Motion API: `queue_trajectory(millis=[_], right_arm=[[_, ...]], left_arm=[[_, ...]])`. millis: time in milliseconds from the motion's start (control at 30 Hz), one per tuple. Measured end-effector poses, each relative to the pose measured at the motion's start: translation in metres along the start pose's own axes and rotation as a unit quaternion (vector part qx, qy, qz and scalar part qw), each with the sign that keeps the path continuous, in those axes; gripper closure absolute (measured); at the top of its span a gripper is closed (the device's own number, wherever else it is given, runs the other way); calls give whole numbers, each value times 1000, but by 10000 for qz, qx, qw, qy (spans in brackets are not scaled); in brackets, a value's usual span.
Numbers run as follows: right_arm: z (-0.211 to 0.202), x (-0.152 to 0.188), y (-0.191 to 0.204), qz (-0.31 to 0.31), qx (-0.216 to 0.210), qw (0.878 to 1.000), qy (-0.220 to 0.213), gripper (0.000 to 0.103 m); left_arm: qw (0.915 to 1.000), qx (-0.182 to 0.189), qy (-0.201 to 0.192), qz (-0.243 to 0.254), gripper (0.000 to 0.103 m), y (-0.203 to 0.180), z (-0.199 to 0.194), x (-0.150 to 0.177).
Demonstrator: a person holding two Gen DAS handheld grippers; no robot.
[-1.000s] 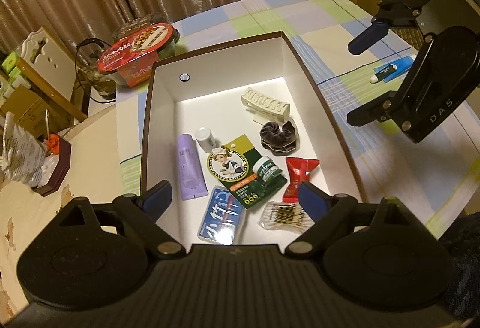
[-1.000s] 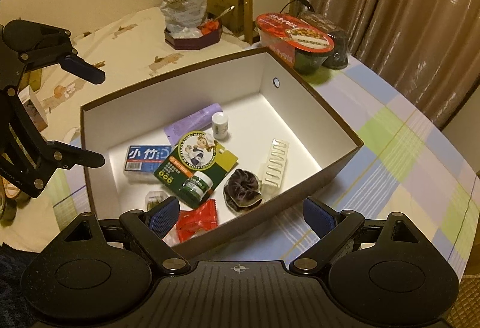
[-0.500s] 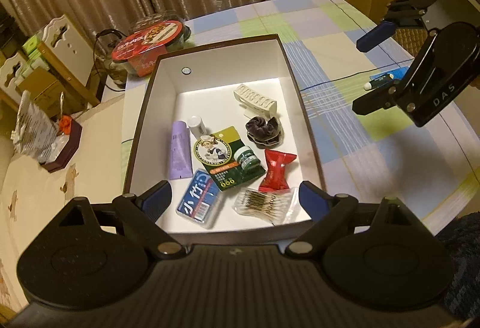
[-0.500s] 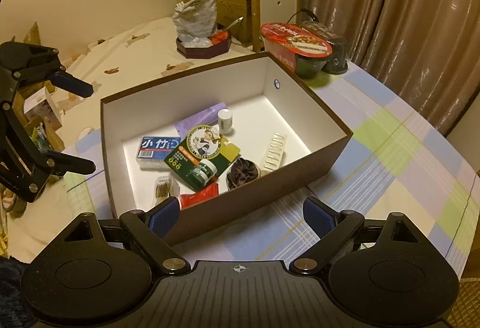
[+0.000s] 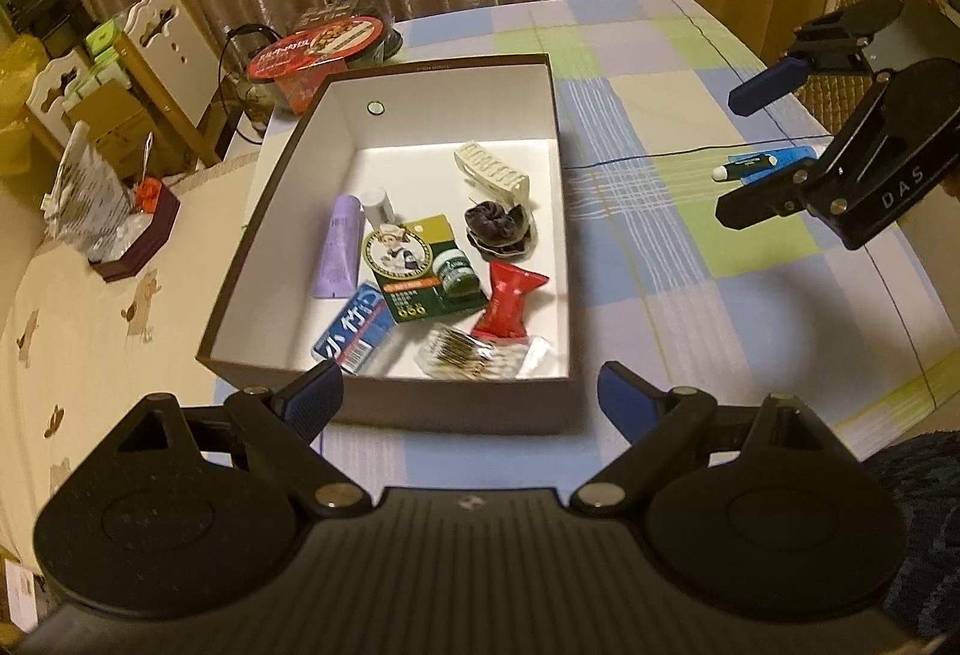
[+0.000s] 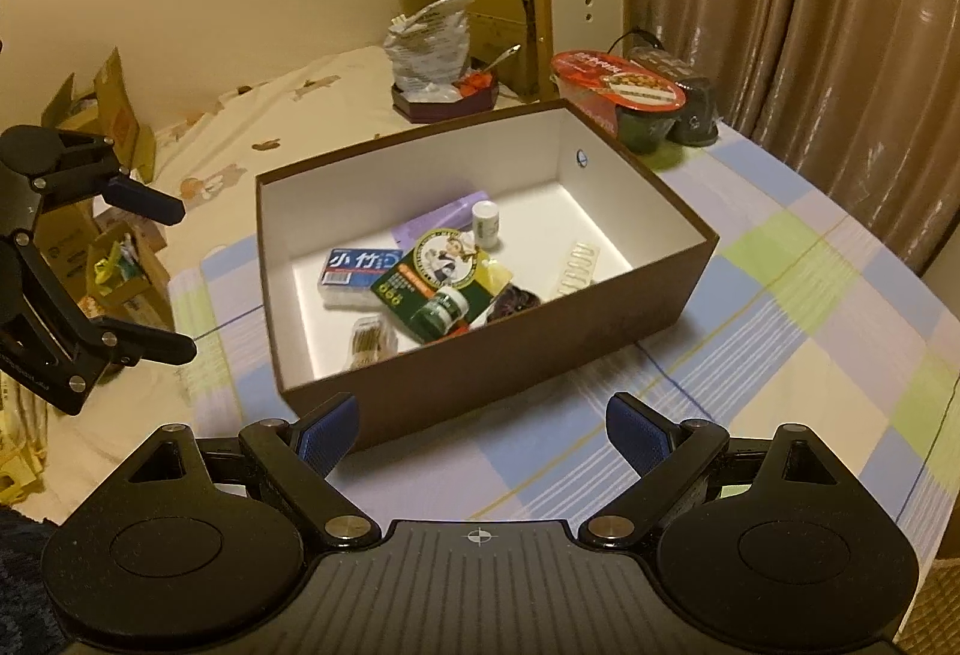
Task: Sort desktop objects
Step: 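Withdraw both tools from the box and lift them away, then move both tools toward the blue tubes lying on the cloth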
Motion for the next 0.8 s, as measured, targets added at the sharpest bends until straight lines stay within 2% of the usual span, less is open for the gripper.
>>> queue_trajectory(millis=[367,800], right_arm=[[-25,40,-25,330,81,9994,-20,11],[-61,124,-83,1246,587,9900,298,11]], left_arm=[[9998,108,-146,50,13,-41,-6,-3],[9942,820,-159,679,13,-126,32,-28]])
Point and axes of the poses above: each gripper's, at about its wrist camera, not at the fingertips, and z roughly the way its jaws point, y to its left, x to its underside, the point moved 8 cm from there along z, roughly the way its jaws point
